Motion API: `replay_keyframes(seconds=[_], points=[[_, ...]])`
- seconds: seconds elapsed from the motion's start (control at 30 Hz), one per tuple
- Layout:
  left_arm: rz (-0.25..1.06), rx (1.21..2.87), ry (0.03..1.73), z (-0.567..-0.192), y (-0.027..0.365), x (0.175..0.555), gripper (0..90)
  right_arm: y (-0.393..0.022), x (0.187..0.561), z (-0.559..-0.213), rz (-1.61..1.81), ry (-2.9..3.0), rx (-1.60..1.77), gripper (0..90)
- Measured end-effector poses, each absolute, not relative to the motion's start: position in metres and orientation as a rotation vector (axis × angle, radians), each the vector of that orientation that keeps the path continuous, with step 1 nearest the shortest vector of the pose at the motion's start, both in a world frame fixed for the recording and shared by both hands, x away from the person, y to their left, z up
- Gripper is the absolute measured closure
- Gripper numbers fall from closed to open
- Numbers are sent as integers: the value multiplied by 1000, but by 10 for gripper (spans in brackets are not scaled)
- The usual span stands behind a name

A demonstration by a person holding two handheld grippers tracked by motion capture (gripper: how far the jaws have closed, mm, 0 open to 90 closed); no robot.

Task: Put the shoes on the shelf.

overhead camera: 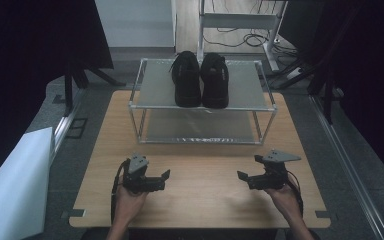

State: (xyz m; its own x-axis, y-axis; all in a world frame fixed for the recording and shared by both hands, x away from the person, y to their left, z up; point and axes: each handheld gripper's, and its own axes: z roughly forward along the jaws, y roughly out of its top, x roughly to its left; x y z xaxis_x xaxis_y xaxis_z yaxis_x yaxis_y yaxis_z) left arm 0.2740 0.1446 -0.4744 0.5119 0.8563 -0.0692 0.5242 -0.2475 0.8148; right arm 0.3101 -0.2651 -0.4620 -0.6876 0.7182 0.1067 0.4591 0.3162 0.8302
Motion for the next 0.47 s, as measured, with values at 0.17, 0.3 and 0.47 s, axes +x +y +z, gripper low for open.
replay_keyframes(seconds=[0.17, 0.3, 0.47], points=[[513, 2024, 1143, -501, 136, 277, 0, -256, 309, -491, 1183, 2394, 1039, 0], [567, 2145, 1151, -520, 129, 280, 0, -251, 309, -508, 1060, 2448, 991, 0], [527, 2154, 1188, -521, 126, 282, 0, -249, 310, -521, 1013, 2496, 984, 0]])
